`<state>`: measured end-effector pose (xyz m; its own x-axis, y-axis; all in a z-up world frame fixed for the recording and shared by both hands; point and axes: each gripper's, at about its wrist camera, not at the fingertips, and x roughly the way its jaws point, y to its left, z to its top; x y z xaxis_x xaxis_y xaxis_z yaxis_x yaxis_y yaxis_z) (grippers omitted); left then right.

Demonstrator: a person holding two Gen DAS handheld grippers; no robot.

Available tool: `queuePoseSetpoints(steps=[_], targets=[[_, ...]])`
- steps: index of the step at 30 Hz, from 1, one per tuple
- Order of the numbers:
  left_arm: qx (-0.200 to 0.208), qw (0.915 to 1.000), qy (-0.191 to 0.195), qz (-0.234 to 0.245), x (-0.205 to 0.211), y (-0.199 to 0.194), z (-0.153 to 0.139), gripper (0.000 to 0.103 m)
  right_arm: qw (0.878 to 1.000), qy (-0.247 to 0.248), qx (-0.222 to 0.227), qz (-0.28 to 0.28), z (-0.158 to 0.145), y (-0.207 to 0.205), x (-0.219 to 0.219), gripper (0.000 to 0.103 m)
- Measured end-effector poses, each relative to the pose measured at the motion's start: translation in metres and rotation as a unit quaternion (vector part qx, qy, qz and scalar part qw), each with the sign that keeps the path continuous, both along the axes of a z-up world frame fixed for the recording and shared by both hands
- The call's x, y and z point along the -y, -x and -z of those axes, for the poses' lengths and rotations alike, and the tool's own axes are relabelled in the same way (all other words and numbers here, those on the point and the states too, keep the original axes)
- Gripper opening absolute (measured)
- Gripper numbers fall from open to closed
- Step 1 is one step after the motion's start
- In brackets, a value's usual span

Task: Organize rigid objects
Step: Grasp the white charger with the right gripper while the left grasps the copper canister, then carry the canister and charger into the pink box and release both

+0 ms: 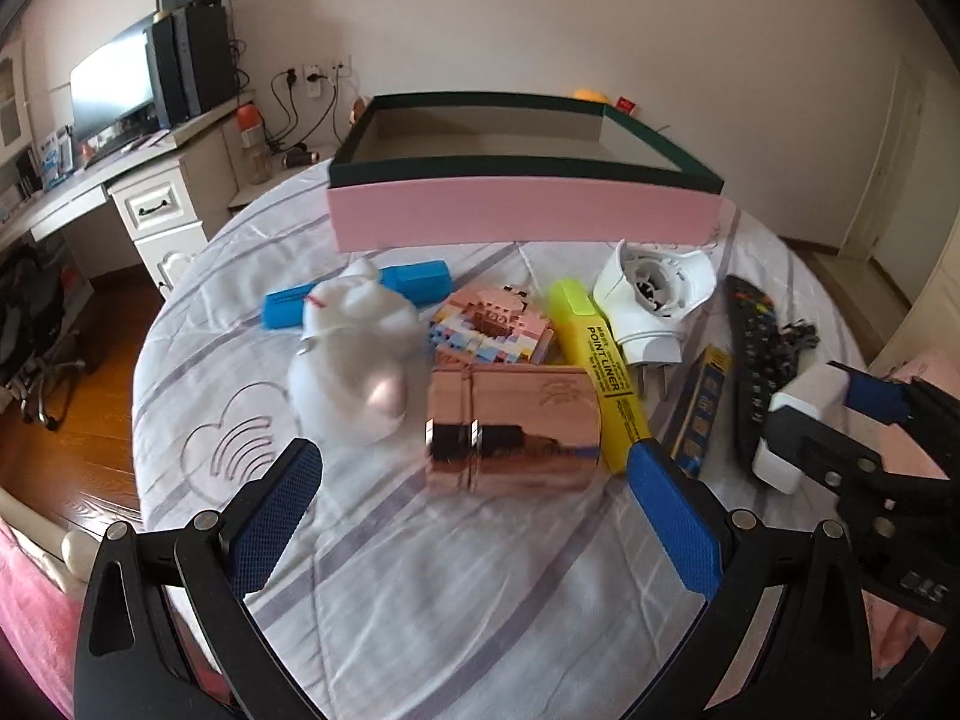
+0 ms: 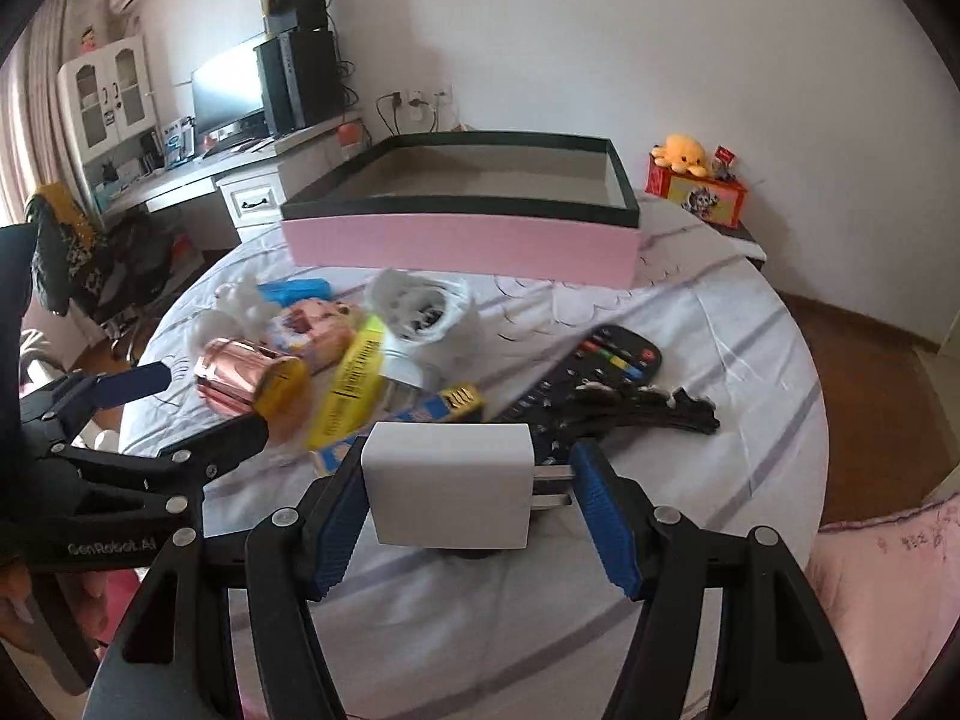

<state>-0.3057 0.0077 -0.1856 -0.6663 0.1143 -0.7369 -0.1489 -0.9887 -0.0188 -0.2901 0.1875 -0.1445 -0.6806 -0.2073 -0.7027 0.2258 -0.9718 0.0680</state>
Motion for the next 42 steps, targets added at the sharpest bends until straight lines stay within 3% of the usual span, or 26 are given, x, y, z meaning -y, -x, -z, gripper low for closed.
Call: queuePoseSetpoints(steps=[2, 5, 9, 23, 34, 42], targets=[[-0.001, 0.9999, 0.012, -0.003, -0.004, 0.004, 0.003, 0.101, 1.000, 0.007, 0.000, -0.004, 0.000, 0.001, -0.003, 0.067], [-0.005, 0.9999, 0.014, 0.000, -0.006, 0.006, 0.003, 0.083, 1.000, 0.006, 0.000, -0.005, 0.000, 0.002, -0.005, 0.067], [0.020, 0.9997, 0.002, 0.016, -0.005, 0.011, 0.010, 0.056, 1.000, 0.010, 0.002, -0.005, 0.001, 0.006, -0.006, 0.067], [-0.008, 0.9998, 0.009, 0.015, 0.005, -0.014, -0.010, 0.055, 1.000, -0.001, -0.008, 0.003, -0.004, -0.001, -0.001, 0.067], [-0.072, 0.9974, 0.005, 0.005, 0.009, -0.034, -0.051, 0.055, 0.999, 0.006, -0.053, -0.007, -0.037, -0.014, 0.008, 0.067], [-0.134, 0.9910, -0.005, -0.005, 0.013, -0.047, -0.090, 0.055, 0.995, 0.013, -0.101, -0.015, -0.069, -0.024, 0.015, 0.067]])
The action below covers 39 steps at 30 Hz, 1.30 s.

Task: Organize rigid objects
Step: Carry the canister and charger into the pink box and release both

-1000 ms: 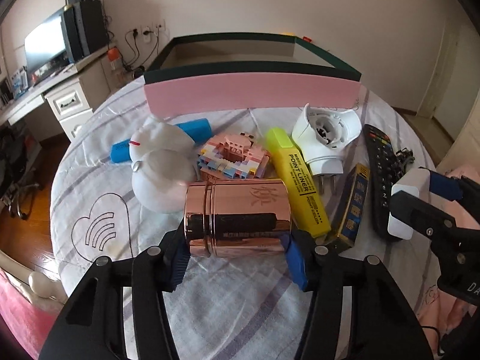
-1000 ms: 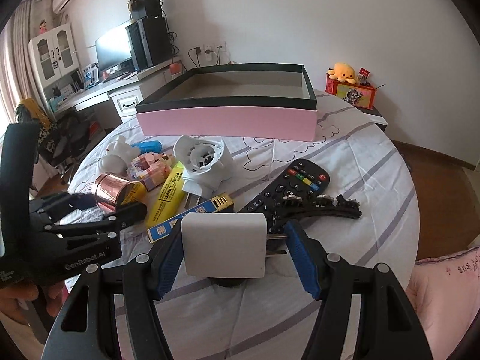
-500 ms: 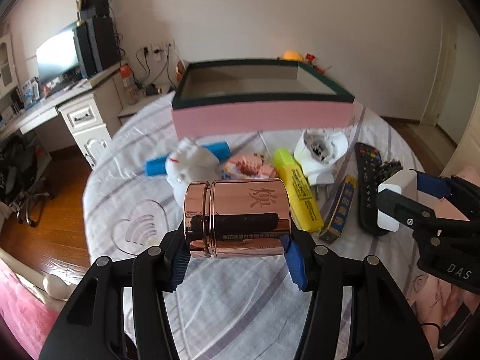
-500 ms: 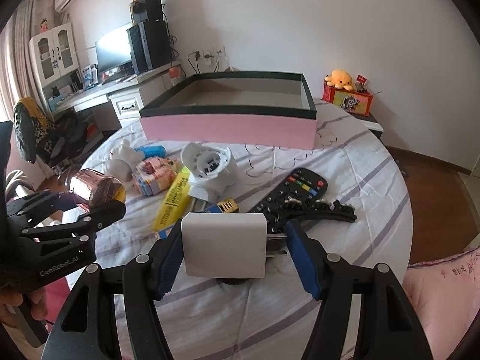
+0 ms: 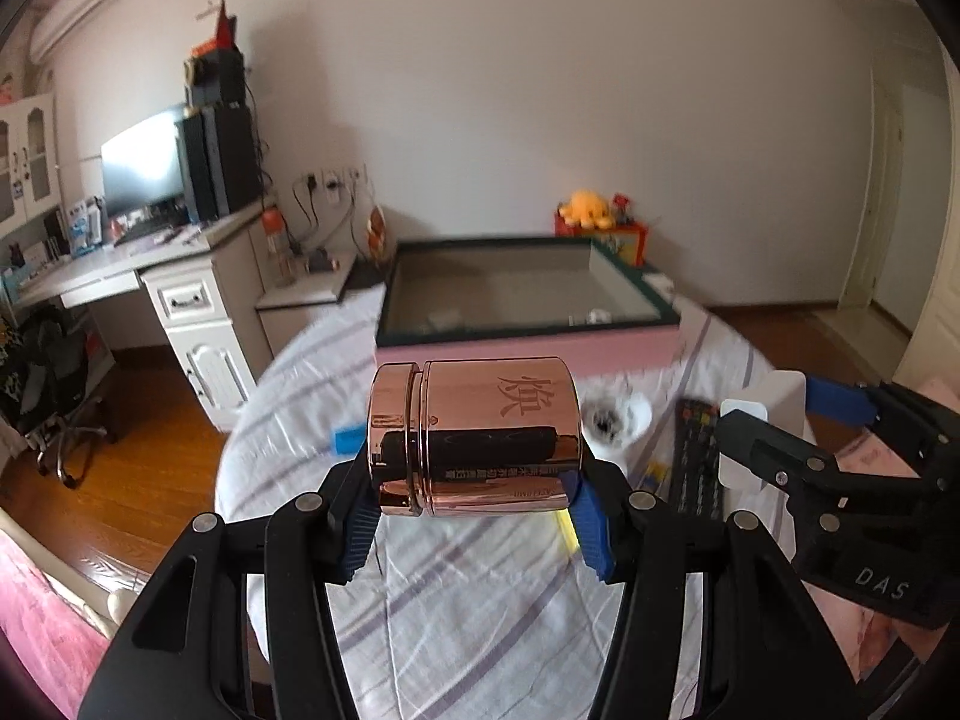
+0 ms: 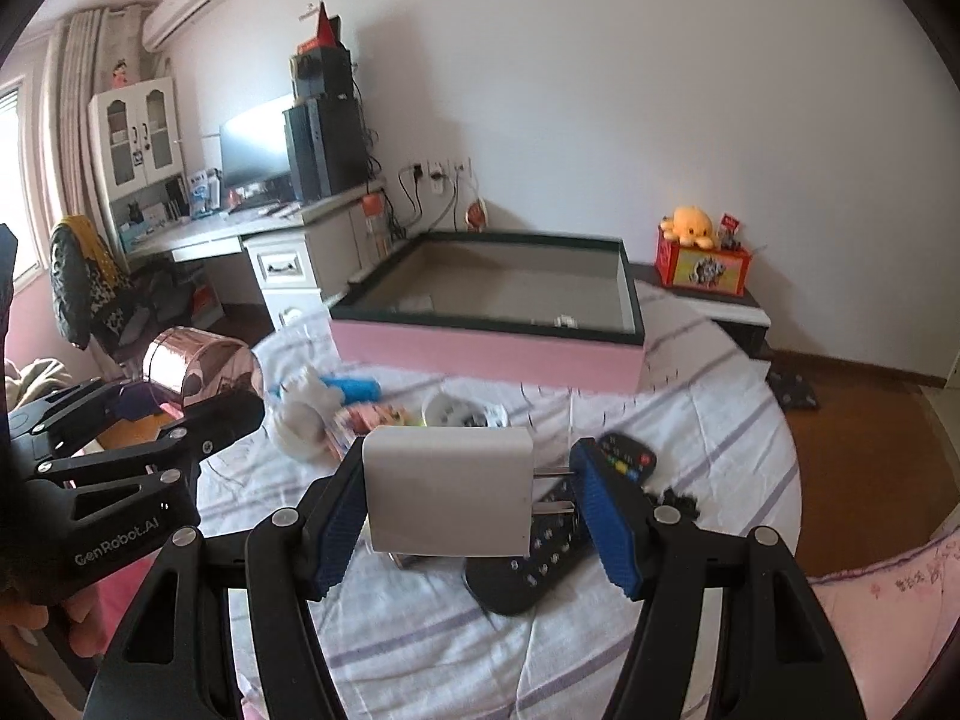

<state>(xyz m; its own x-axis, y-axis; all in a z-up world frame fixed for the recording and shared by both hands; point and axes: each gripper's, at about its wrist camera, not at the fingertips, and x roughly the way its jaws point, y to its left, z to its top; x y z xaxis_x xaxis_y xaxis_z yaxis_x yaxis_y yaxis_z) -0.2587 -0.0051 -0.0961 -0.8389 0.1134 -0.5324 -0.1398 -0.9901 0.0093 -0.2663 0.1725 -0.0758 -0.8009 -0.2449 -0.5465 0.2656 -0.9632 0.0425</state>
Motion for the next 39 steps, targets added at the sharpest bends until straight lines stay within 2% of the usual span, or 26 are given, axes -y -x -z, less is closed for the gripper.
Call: queuePoseSetpoints(steps=[10, 19, 24, 27, 30, 33, 35, 39], targets=[[-0.048, 0.9988, -0.003, -0.004, 0.000, 0.000, -0.040, 0.055, 0.998, -0.006, -0.060, -0.009, -0.048, 0.006, 0.010, 0.067], [-0.055, 0.9984, 0.011, 0.010, -0.010, 0.030, -0.052, 0.055, 0.997, -0.026, -0.078, -0.015, -0.063, 0.030, 0.018, 0.067], [-0.041, 0.9990, 0.012, 0.010, -0.013, 0.067, -0.052, 0.055, 0.997, -0.033, -0.072, -0.014, -0.061, 0.053, 0.016, 0.067], [-0.039, 0.9991, 0.009, 0.012, -0.013, 0.089, -0.055, 0.046, 0.997, -0.035, -0.062, -0.012, -0.058, 0.075, 0.014, 0.067], [-0.030, 0.9992, 0.003, 0.025, -0.015, 0.117, -0.053, 0.046, 0.998, -0.035, -0.052, -0.013, -0.054, 0.098, 0.011, 0.067], [0.011, 0.9990, -0.019, 0.039, -0.015, 0.154, -0.033, 0.045, 0.999, -0.036, -0.036, -0.017, -0.045, 0.125, 0.011, 0.067], [0.044, 0.9987, -0.016, 0.021, -0.011, 0.168, -0.015, 0.045, 0.999, -0.031, -0.015, -0.019, -0.033, 0.141, 0.009, 0.067], [0.075, 0.9968, -0.009, 0.025, -0.005, 0.166, 0.014, 0.049, 1.000, -0.014, 0.016, -0.022, -0.011, 0.150, -0.001, 0.067]])
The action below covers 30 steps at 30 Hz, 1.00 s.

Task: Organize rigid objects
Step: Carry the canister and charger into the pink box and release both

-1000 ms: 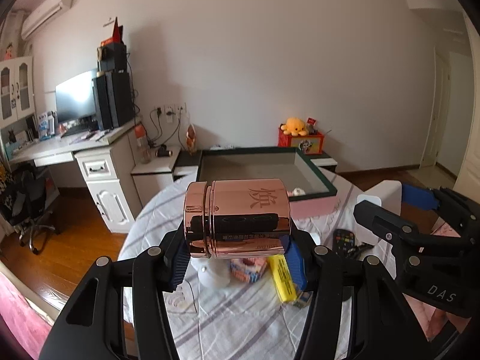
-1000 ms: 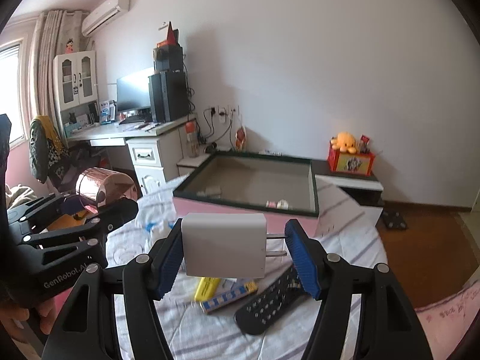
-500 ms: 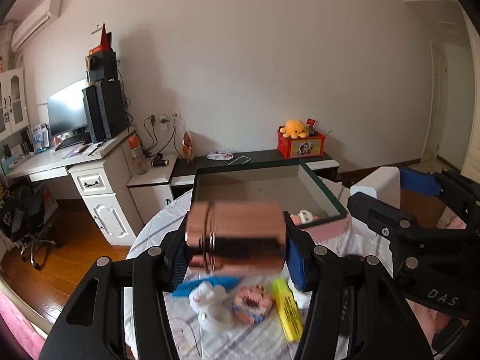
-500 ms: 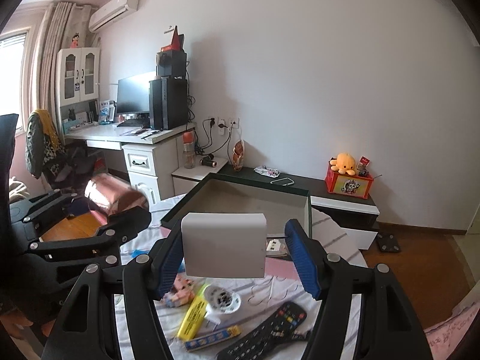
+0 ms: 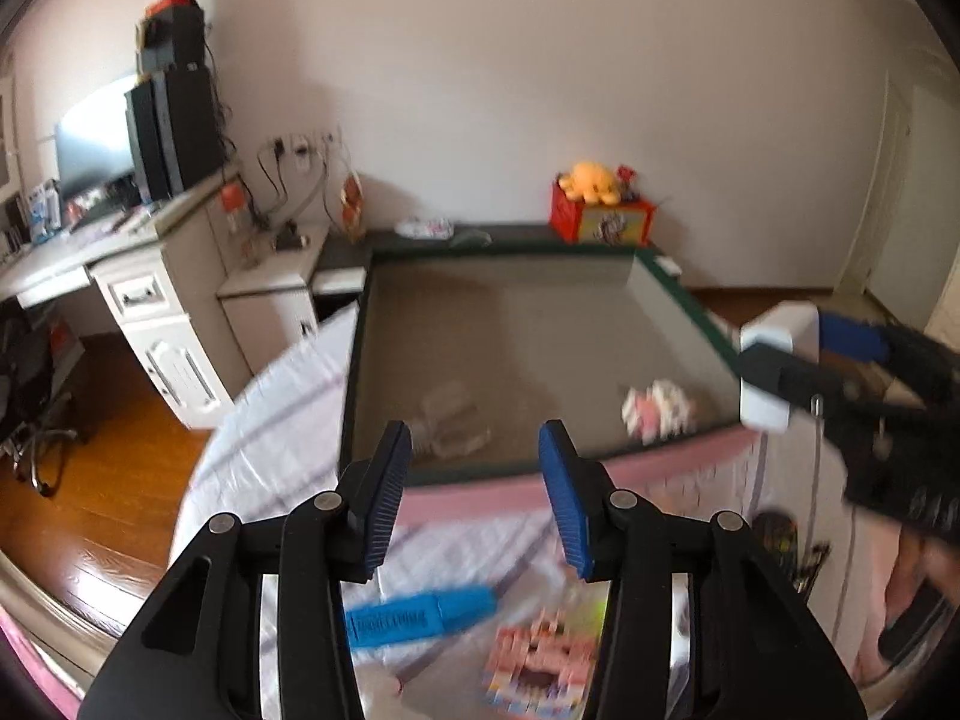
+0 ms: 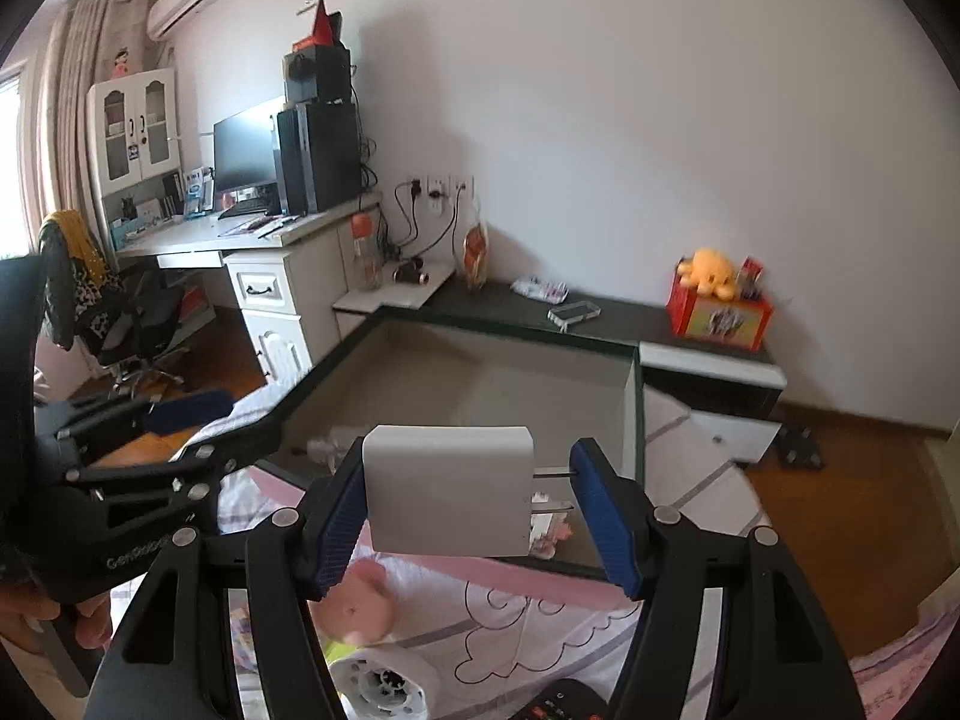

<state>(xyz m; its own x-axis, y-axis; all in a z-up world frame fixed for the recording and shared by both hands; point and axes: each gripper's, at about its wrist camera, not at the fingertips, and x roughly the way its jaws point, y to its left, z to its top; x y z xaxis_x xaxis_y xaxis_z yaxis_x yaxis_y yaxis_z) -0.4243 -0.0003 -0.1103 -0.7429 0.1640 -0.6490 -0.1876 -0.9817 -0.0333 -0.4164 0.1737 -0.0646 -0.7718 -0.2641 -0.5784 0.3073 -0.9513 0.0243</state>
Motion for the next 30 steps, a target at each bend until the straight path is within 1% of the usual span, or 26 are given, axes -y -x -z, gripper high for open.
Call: queuePoseSetpoints(steps=[1, 3, 5, 6, 7, 11, 12, 14, 16, 17, 18, 19, 20, 22, 25, 27, 30], targets=[[0.004, 1.0000, 0.005, 0.001, -0.001, -0.002, 0.005, 0.054, 1.000, 0.003, 0.002, 0.001, 0.004, 0.000, -0.002, 0.067], [0.008, 0.9998, 0.018, 0.008, -0.007, -0.005, 0.015, 0.061, 1.000, 0.003, 0.009, 0.004, 0.010, 0.001, -0.006, 0.067], [0.017, 0.9993, 0.029, 0.015, -0.014, -0.009, 0.024, 0.065, 1.000, 0.007, 0.015, 0.006, 0.016, 0.000, -0.010, 0.067], [0.021, 0.9992, 0.028, 0.022, -0.018, -0.010, 0.027, 0.071, 1.000, 0.007, 0.019, 0.006, 0.018, 0.000, -0.011, 0.067], [0.024, 0.9990, 0.026, 0.027, -0.022, -0.010, 0.029, 0.074, 1.000, 0.010, 0.022, 0.007, 0.022, -0.003, -0.014, 0.067], [0.039, 0.9982, 0.028, 0.037, -0.040, -0.008, 0.036, 0.074, 0.999, 0.019, 0.033, 0.013, 0.028, -0.007, -0.024, 0.067], [0.042, 0.9980, 0.030, 0.037, -0.044, -0.006, 0.038, 0.078, 0.999, 0.018, 0.035, 0.016, 0.030, -0.008, -0.027, 0.067], [0.054, 0.9971, 0.041, 0.034, -0.053, -0.001, 0.044, 0.079, 0.999, 0.022, 0.038, 0.020, 0.032, -0.009, -0.033, 0.067], [0.057, 0.9968, 0.047, 0.031, -0.059, 0.002, 0.047, 0.079, 0.999, 0.023, 0.041, 0.023, 0.034, -0.009, -0.039, 0.067], [0.060, 0.9965, 0.048, 0.034, -0.063, 0.004, 0.050, 0.079, 0.999, 0.024, 0.042, 0.025, 0.035, -0.009, -0.042, 0.067], [0.062, 0.9962, 0.049, 0.036, -0.066, 0.005, 0.052, 0.072, 0.998, 0.026, 0.043, 0.025, 0.035, -0.008, -0.043, 0.067], [0.064, 0.9959, 0.052, 0.036, -0.069, 0.007, 0.055, 0.057, 0.998, 0.026, 0.044, 0.025, 0.036, -0.008, -0.044, 0.067], [0.072, 0.9951, 0.055, 0.039, -0.071, 0.008, 0.058, 0.048, 0.998, 0.026, 0.044, 0.025, 0.037, -0.006, -0.047, 0.067], [0.070, 0.9955, 0.054, 0.033, -0.071, 0.010, 0.058, 0.048, 0.998, 0.028, 0.045, 0.024, 0.036, -0.005, -0.048, 0.067], [0.059, 0.9963, 0.056, 0.029, -0.068, 0.004, 0.050, 0.048, 0.998, 0.028, 0.042, 0.021, 0.034, -0.003, -0.047, 0.067], [0.043, 0.9970, 0.057, 0.030, -0.063, -0.002, 0.037, 0.048, 0.999, 0.029, 0.038, 0.018, 0.031, -0.002, -0.046, 0.067], [0.022, 0.9984, 0.042, 0.030, -0.055, -0.007, 0.018, 0.048, 0.999, 0.026, 0.032, 0.014, 0.025, 0.001, -0.043, 0.067]])
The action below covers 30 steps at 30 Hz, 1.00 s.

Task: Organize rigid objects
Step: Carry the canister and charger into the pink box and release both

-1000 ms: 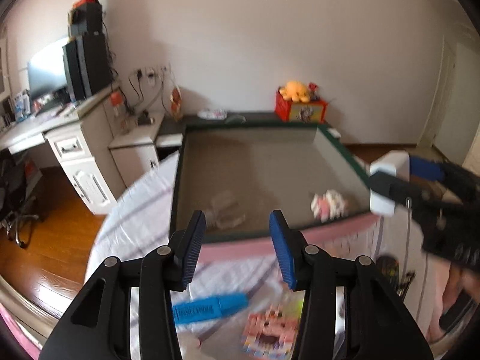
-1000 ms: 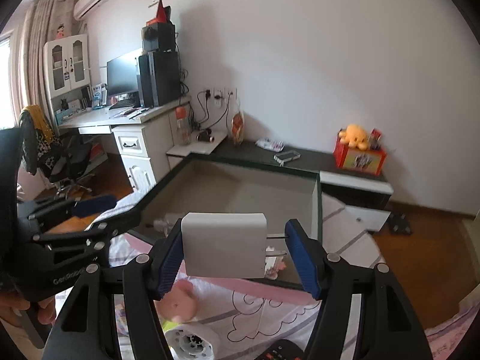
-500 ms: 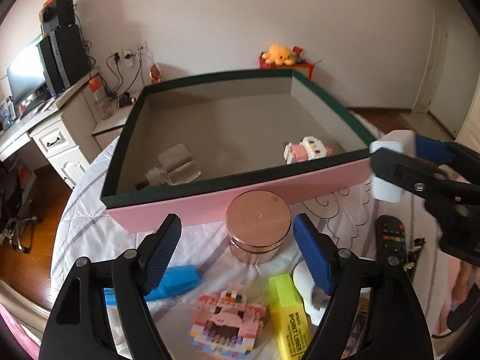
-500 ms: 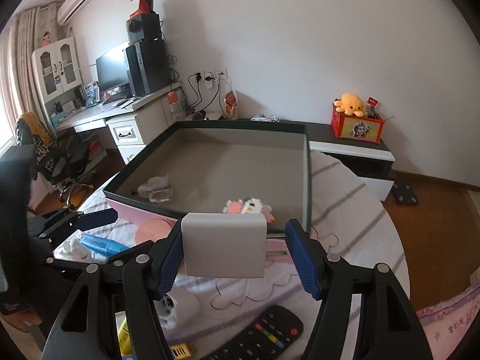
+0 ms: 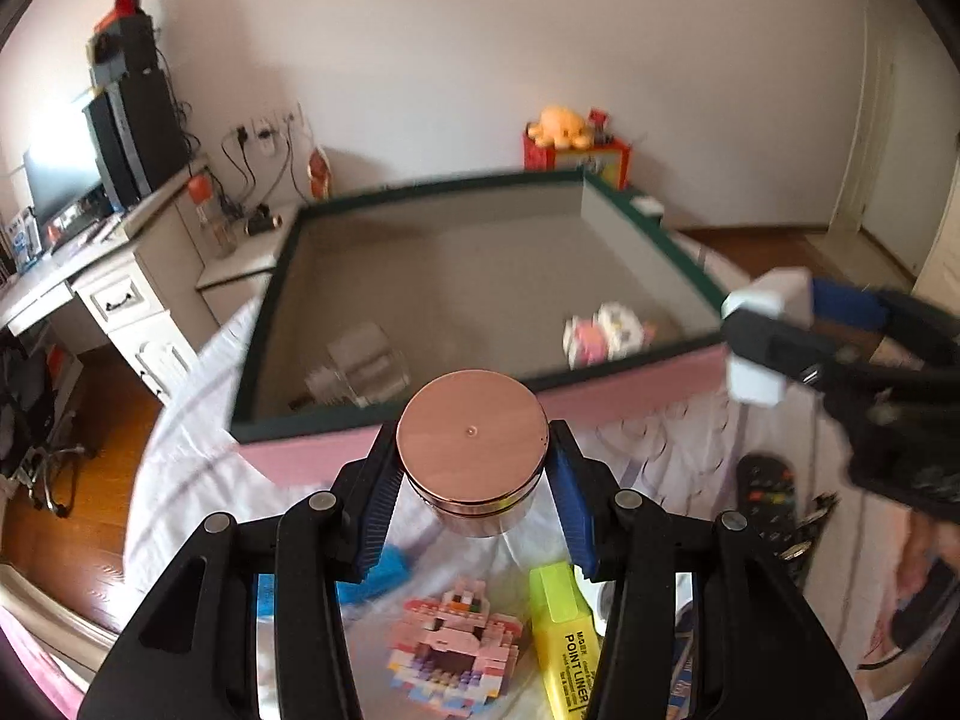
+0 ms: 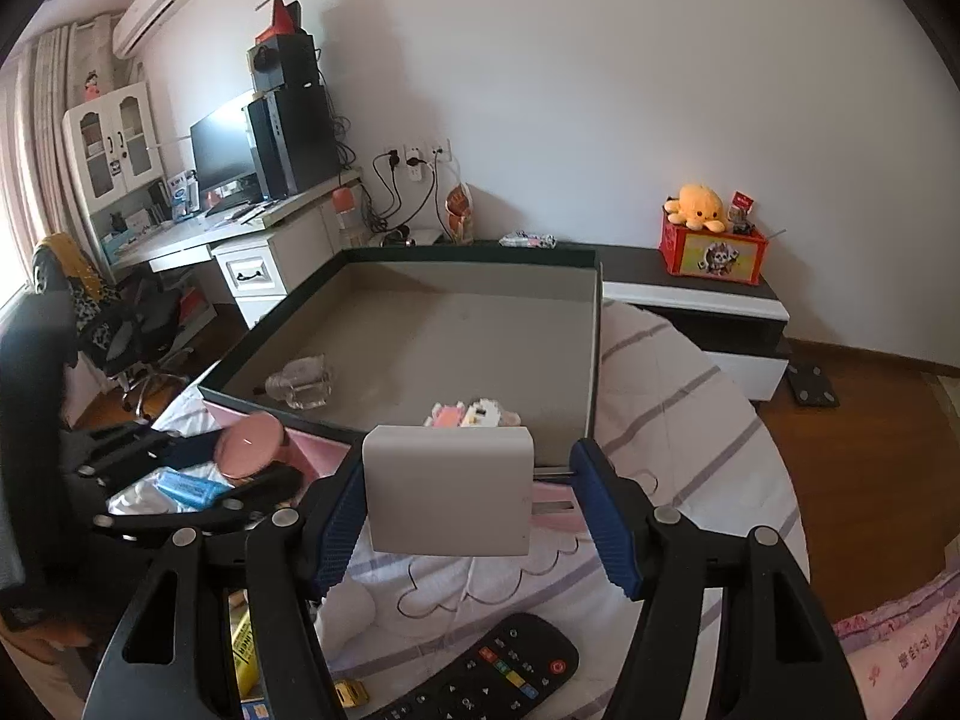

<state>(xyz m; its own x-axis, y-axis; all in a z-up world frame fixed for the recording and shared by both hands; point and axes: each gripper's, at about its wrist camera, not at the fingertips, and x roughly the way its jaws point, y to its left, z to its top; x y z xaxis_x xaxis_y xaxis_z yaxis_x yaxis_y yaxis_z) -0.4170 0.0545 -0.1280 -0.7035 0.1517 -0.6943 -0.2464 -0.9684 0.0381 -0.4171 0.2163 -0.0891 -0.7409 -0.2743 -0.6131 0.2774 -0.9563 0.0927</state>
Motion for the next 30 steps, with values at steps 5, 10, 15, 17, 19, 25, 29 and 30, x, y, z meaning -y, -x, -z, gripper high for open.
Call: queuePoseSetpoints(steps=[5, 10, 15, 17, 19, 25, 29, 30], targets=[[-0.027, 0.9995, 0.002, -0.014, 0.015, 0.010, -0.029, 0.048, 1.000, -0.010, -0.011, -0.008, -0.010, 0.010, 0.010, 0.067], [-0.028, 0.9993, 0.002, -0.025, 0.031, 0.038, -0.040, 0.048, 0.999, -0.024, -0.007, -0.025, -0.015, 0.031, 0.029, 0.067], [-0.003, 0.9996, -0.010, -0.027, 0.039, 0.074, -0.034, 0.048, 0.998, -0.037, 0.016, -0.038, -0.010, 0.067, 0.048, 0.067], [0.013, 0.9994, -0.016, -0.028, 0.041, 0.088, -0.025, 0.048, 0.998, -0.046, 0.033, -0.039, -0.002, 0.082, 0.053, 0.067], [0.023, 0.9993, -0.011, -0.028, 0.042, 0.098, -0.017, 0.048, 0.997, -0.053, 0.050, -0.039, 0.008, 0.098, 0.058, 0.067], [0.043, 0.9984, -0.008, -0.037, 0.044, 0.121, 0.008, 0.048, 0.993, -0.062, 0.087, -0.045, 0.032, 0.120, 0.066, 0.067], [0.042, 0.9980, -0.018, -0.044, 0.048, 0.126, 0.009, 0.048, 0.992, -0.063, 0.097, -0.042, 0.039, 0.122, 0.066, 0.067], [0.039, 0.9981, -0.019, -0.044, 0.047, 0.127, 0.009, 0.049, 0.992, -0.064, 0.098, -0.041, 0.040, 0.122, 0.065, 0.067]])
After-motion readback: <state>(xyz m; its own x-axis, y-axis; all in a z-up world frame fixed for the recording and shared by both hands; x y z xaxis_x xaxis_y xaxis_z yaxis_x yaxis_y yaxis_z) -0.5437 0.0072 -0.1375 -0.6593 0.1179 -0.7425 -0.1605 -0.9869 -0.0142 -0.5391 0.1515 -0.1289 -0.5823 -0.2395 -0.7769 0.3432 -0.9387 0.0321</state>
